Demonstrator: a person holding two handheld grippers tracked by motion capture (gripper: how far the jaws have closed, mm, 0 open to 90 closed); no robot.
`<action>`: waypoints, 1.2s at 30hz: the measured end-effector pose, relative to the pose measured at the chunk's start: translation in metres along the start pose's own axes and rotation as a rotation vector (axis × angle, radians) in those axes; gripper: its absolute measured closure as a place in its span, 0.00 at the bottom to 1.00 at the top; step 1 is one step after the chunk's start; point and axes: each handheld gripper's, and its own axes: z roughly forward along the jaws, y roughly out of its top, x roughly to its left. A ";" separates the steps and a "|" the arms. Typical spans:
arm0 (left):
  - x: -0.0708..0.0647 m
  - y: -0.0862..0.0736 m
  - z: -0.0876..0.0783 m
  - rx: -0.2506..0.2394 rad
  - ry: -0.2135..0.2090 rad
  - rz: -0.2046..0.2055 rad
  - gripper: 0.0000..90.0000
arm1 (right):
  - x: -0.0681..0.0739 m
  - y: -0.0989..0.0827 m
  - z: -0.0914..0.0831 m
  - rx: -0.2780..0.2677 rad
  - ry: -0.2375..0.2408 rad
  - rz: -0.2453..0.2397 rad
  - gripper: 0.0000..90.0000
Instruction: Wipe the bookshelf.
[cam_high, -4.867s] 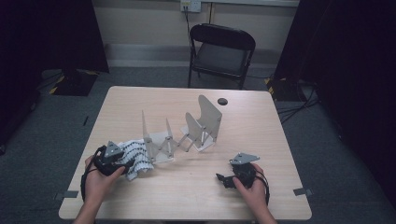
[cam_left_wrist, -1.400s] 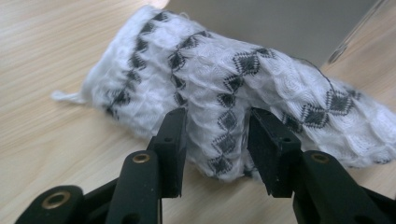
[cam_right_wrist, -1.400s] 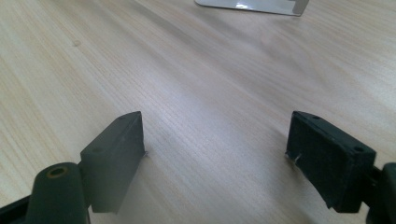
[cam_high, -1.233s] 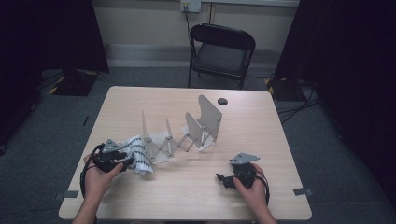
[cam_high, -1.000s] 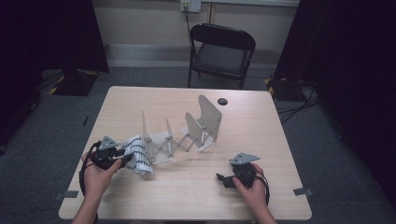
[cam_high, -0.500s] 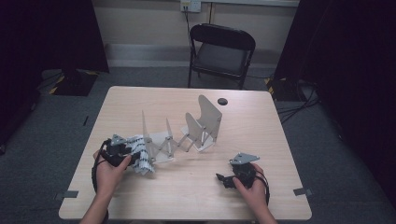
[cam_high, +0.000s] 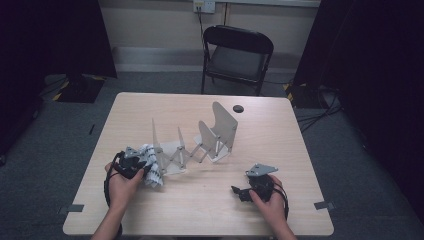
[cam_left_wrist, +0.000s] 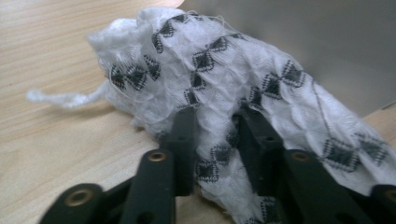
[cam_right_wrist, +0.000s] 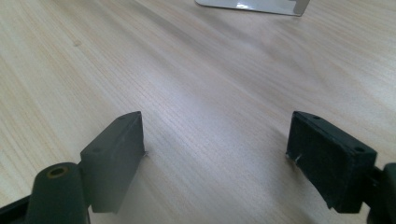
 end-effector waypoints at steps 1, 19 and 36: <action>0.001 0.000 0.000 0.002 0.000 0.002 0.83 | 0.000 0.000 0.000 0.000 0.000 0.000 0.21; 0.004 0.016 -0.026 -0.039 -0.011 -0.021 0.93 | 0.000 0.000 0.000 0.000 0.001 0.000 0.21; 0.011 0.041 -0.062 -0.102 -0.004 0.001 0.94 | 0.000 0.000 0.000 0.000 0.001 0.000 0.21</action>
